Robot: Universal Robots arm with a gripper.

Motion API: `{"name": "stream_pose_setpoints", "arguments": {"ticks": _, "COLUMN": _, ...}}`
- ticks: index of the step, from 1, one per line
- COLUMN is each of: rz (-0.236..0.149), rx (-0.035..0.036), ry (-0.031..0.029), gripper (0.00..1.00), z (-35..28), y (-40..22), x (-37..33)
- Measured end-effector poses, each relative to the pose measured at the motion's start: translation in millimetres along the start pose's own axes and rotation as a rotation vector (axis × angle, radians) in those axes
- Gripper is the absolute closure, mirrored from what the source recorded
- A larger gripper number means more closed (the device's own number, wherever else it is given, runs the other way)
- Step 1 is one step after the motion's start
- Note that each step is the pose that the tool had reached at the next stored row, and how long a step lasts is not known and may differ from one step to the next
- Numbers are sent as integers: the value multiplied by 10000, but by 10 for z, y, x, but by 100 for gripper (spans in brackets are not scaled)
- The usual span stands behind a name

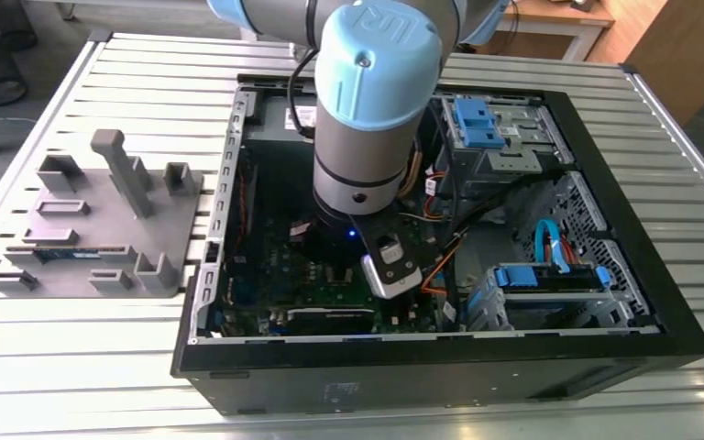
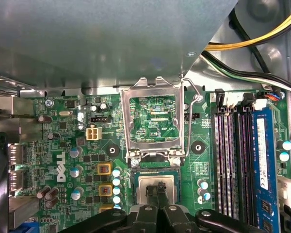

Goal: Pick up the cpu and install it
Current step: 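Place the cpu into insertion slot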

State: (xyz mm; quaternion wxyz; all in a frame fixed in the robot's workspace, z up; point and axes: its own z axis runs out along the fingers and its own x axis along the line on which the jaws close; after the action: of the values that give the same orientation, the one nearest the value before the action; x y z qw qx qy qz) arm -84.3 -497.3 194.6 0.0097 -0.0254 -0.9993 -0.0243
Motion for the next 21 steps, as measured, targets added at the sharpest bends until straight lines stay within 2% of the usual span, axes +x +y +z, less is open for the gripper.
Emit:
{"name": "stream_pose_setpoints", "arguments": {"ticks": 15, "rz": 0, "rx": -2, "ry": -1, "gripper": 89, "z": 14, "y": 0, "x": 0}}
{"name": "stream_pose_setpoints", "arguments": {"ticks": 17, "rz": 0, "rx": -14, "ry": -6, "gripper": 89, "z": -1, "y": 3, "x": -1}}
{"name": "stream_pose_setpoints", "arguments": {"ticks": 21, "rz": 1, "rx": 0, "ry": 0, "gripper": 89, "z": -76, "y": 4, "x": 2}}
